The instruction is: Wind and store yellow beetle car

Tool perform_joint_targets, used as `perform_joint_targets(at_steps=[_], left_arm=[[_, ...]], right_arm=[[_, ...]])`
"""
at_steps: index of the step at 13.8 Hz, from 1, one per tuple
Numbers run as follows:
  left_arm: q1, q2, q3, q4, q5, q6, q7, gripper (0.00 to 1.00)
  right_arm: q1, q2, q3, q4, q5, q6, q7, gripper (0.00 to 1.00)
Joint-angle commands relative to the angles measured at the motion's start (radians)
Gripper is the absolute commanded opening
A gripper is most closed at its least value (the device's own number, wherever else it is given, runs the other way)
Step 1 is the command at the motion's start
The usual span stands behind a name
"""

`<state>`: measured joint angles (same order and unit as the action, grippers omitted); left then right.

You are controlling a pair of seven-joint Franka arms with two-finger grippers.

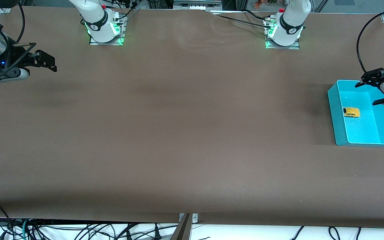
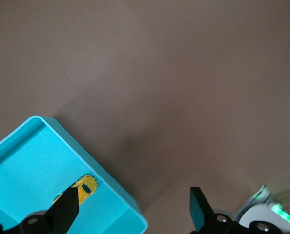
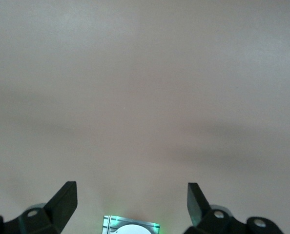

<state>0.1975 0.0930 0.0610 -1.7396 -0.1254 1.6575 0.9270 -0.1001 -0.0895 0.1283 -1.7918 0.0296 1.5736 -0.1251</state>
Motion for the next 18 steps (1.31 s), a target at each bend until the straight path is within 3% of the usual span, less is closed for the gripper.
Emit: perform_joint_targets(at_steps=[1,5,7,10,13,18], left_arm=[[-0.049,0.017,-0.012,0.098,-0.014,-0.048,-0.248,1.00],[-0.046,-0.015,-0.142,0.100,0.012,-0.061,-0.580,1.00],[-0.052,-0.027,-0.168,0.100,0.020,-0.076,-0.698,1.00],[-0.098,-0.030,-0.162,0.130,0.021,-0.122,-0.954,1.00],[-0.107,-0.015,-0.098,0.181,0.046,-0.133,-0.952,1.00],[-0.119,-0.010,-0.087,0.213,0.052,-0.134,-0.950,1.00]], right_arm=[[0.013,-0.007,-0.010,0.009,-0.010,-0.015,0.002,1.00],[0.014,-0.007,-0.015,0.009,-0.010,-0.012,0.001,1.00],[0.013,-0.007,-0.015,0.009,-0.010,-0.012,-0.001,1.00],[0.013,-0.007,-0.015,0.009,-0.010,-0.012,-0.001,1.00],[0.014,-0.007,-0.015,0.009,-0.010,-0.012,-0.001,1.00],[0.014,-0.007,-0.016,0.009,-0.010,-0.012,-0.001,1.00]])
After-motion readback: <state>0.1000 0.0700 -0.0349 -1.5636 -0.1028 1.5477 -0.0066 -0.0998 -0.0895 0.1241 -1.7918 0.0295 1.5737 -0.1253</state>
